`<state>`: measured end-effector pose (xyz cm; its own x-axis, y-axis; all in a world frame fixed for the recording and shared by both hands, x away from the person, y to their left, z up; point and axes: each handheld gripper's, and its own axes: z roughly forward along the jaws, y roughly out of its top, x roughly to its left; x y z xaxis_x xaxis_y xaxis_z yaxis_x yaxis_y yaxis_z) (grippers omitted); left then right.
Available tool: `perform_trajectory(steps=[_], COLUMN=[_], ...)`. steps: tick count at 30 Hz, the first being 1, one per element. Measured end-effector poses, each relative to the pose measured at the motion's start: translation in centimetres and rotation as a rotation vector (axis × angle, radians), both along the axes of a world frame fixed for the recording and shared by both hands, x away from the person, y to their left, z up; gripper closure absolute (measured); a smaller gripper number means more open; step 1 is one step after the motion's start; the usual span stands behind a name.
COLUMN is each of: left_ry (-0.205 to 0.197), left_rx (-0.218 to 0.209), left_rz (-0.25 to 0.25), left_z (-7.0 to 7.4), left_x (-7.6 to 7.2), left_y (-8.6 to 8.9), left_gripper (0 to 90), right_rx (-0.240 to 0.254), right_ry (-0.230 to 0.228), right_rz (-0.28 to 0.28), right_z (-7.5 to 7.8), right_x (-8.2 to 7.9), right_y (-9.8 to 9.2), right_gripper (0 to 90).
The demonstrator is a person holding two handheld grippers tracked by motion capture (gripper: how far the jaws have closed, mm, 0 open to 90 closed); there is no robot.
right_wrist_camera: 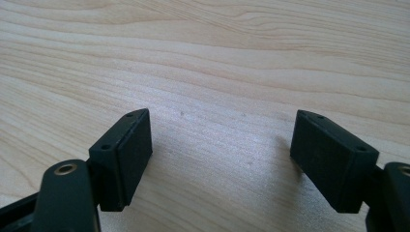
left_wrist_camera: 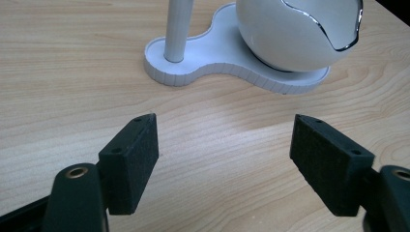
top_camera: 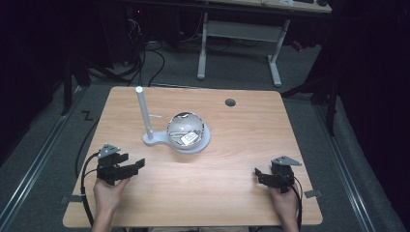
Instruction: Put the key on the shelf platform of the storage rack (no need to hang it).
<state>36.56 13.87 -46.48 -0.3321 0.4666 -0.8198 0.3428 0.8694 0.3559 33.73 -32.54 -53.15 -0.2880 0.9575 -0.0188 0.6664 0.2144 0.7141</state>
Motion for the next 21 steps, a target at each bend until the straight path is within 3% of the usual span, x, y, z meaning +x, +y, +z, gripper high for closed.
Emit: perform_trajectory(steps=[7,9,17,21], left_ry=[0.015,0.002,0.027,0.023], left_rx=[-0.013,0.005,-0.010,0.006], left_rz=[0.011,-0.007,0.013,-0.002], left_z=[-0.5,-0.7,-1.2,-1.6], left_x=[-0.2,-0.2,-0.3,-0.4], left_y=[0.0,0.2,-0.1,-0.1], left_gripper=[26.0,26.0,26.0,26.0], right_rx=[0.000,0.000,0.000,0.000], right_ry=[0.000,0.000,0.000,0.000], right_rz=[0.000,0.000,0.000,0.000], right_z=[0.0,0.0,0.0,0.0], right_x=[0.0,0.0,0.0,0.0], right_y=[0.0,0.0,0.0,0.0], right_gripper=[23.1,23.1,23.1,23.1])
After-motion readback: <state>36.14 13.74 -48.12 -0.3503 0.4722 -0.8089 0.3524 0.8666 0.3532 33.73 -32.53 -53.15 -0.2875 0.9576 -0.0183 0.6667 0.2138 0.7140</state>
